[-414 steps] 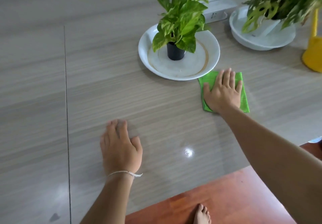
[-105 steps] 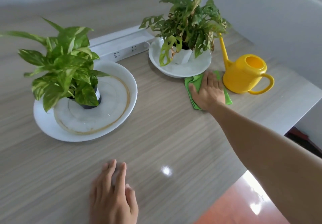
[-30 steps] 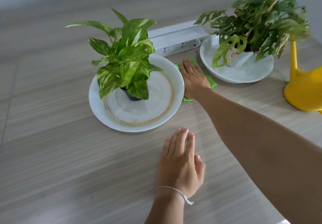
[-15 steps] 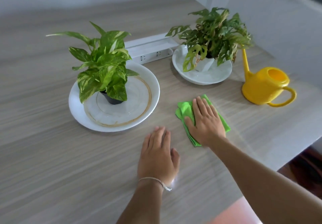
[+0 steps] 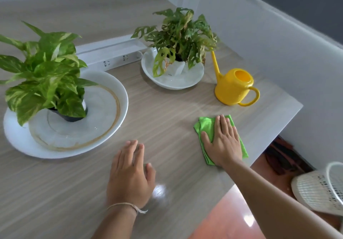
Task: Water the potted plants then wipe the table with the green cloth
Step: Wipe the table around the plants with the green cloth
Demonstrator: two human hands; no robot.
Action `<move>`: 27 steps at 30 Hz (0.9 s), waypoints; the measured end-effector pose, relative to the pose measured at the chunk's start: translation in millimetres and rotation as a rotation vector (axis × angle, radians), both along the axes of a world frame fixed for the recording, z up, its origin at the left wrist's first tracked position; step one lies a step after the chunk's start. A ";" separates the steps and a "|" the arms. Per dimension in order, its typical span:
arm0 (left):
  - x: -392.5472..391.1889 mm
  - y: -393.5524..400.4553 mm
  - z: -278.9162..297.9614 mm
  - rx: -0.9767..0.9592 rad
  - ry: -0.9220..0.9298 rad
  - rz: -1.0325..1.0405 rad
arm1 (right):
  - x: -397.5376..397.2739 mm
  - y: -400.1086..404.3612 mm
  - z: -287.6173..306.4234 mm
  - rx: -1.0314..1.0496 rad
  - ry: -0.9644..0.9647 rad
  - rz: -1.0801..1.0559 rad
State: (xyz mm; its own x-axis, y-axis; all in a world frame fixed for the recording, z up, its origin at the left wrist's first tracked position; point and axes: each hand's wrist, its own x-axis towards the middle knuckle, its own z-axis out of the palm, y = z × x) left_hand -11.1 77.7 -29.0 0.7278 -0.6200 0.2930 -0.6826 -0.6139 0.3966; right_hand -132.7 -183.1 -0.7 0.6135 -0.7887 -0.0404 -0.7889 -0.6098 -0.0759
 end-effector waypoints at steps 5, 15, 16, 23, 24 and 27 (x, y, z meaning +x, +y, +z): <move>1.7 -2.2 -3.3 -0.003 -0.030 -0.015 | 22.6 -45.9 1.6 0.023 0.024 -0.009; 3.6 -5.4 -3.0 -0.033 -0.068 0.000 | -24.3 16.9 -7.8 -0.015 -0.021 -0.098; 3.5 -6.1 -1.7 -0.035 -0.072 -0.005 | -31.0 25.0 -8.5 -0.011 -0.019 -0.118; 2.8 -4.3 1.7 0.020 -0.017 -0.022 | -34.4 22.4 -6.1 0.014 -0.044 -0.278; 1.8 -2.7 1.1 0.018 -0.009 -0.029 | -35.1 17.5 -6.7 0.019 -0.047 -0.311; 0.4 0.1 -0.5 0.011 -0.009 -0.048 | -38.3 -7.0 -6.2 0.023 -0.048 -0.363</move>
